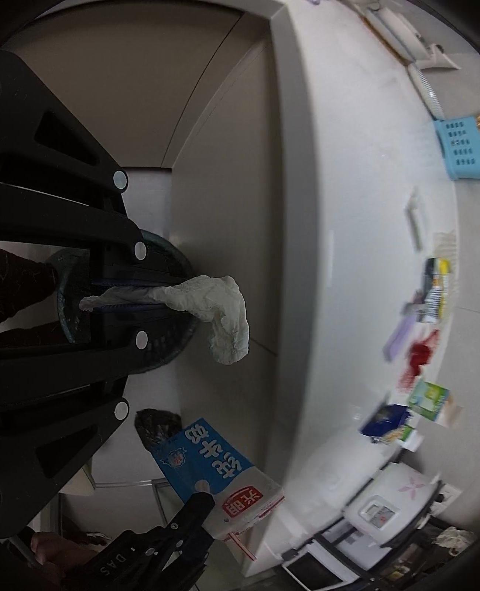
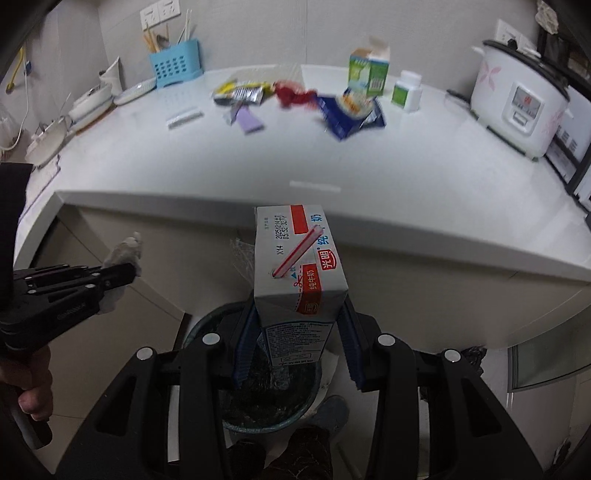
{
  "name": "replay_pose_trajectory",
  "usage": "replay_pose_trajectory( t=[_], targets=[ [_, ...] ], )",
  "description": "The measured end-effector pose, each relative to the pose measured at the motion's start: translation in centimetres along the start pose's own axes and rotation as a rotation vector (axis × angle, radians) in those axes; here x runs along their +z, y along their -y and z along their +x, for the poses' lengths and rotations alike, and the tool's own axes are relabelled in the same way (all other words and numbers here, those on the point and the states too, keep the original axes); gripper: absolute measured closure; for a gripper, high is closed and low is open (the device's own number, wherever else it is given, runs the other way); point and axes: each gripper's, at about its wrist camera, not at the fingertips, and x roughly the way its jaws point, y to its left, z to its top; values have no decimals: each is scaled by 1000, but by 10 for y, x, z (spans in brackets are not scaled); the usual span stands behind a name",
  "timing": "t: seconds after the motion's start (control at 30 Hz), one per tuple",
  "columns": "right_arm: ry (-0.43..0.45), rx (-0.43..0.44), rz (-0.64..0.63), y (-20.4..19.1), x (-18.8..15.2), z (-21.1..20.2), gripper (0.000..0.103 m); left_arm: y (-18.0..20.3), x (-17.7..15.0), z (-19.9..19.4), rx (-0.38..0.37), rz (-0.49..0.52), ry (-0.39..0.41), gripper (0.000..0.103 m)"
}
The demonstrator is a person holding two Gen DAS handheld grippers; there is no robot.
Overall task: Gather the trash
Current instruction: 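Carry tissue and milk carton down over the mesh trash bin with both tools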
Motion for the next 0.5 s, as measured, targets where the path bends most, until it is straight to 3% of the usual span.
replay_pose_trajectory(
  t=[0.3, 0.5],
  targets=[
    [-102, 10, 15, -15, -53, 71, 64, -6, -50, 101, -6, 16, -131, 97],
    [-163, 2, 54, -11, -74, 100, 64, -3, -67, 138, -44, 13, -175, 97]
  ],
)
